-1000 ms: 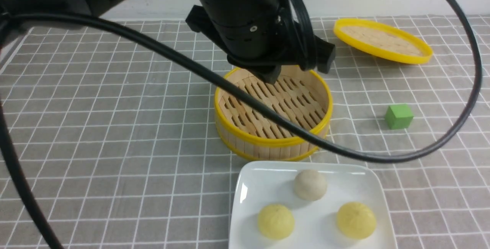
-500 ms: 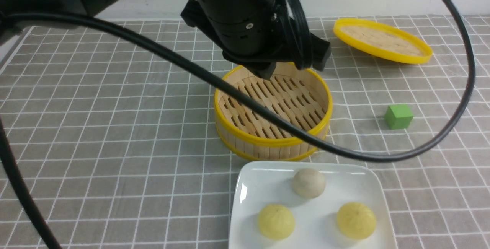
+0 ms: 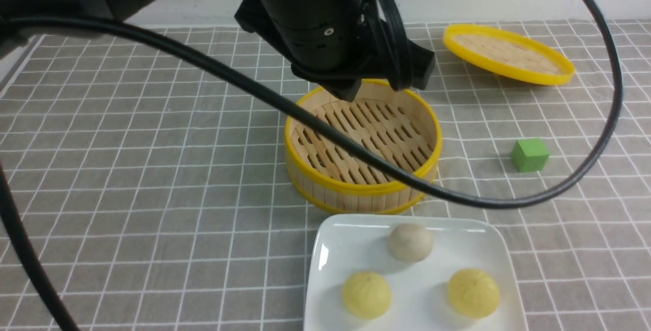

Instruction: Put the steamed buns into the plate on the grey tablecloth.

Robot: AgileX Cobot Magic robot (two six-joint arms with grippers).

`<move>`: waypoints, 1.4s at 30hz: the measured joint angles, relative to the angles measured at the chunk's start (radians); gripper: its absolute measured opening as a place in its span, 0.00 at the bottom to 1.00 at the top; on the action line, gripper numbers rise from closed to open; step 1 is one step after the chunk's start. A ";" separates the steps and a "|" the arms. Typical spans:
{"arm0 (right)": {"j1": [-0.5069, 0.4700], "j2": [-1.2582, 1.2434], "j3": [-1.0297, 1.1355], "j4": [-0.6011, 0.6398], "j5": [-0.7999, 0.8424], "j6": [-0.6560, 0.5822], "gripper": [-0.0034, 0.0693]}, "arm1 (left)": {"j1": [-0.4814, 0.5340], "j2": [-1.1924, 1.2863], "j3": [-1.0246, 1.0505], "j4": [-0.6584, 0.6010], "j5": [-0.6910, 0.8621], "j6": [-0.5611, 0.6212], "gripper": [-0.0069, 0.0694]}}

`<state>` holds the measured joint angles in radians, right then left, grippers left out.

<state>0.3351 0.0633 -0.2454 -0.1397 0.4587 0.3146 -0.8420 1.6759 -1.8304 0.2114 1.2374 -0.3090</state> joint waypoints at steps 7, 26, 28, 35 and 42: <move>-0.223 -0.073 0.174 0.015 -0.062 0.000 0.05 | 0.000 -0.037 0.000 0.011 0.000 0.003 0.09; -0.354 -0.074 0.258 0.019 -0.073 0.000 0.06 | 0.000 -0.571 0.262 0.173 0.000 -0.001 0.09; -0.354 -0.074 0.258 0.019 -0.073 0.000 0.06 | 0.000 -0.642 0.323 0.225 0.000 -0.041 0.09; -0.354 -0.074 0.258 0.019 -0.073 -0.001 0.08 | 0.000 -0.955 0.601 0.346 0.000 -0.257 0.10; -0.354 -0.074 0.258 0.005 -0.070 -0.129 0.10 | 0.000 -1.267 1.031 0.351 -0.109 -0.508 0.11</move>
<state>-0.0191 -0.0106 0.0131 -0.1348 0.3892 0.1851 -0.8420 0.4085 -0.7991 0.5625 1.1280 -0.8168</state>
